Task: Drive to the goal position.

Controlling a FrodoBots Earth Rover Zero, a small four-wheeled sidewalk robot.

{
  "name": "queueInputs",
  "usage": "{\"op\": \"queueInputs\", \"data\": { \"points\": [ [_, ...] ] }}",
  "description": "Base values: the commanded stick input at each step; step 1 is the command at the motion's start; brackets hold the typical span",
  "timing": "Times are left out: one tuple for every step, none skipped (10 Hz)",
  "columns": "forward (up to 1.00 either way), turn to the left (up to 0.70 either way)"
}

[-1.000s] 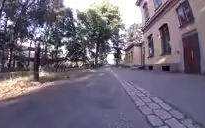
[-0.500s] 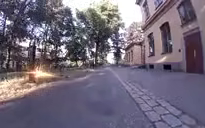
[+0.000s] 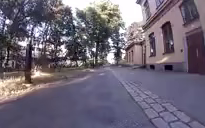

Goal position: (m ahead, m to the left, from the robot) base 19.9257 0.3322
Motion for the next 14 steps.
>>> {"op": "queueInputs", "data": {
  "points": [
    [0.45, 0.0],
    [0.45, 0.0],
    [0.45, 0.0],
    [0.45, 0.0],
    [0.45, 0.0],
    [0.45, 0.0],
    [0.45, 0.0],
    [0.45, 0.0],
    [0.45, 0.0],
    [0.45, 0.0],
    [0.45, 0.0],
    [0.45, 0.0],
    [0.45, 0.0],
    [0.45, 0.0]
  ]
}}
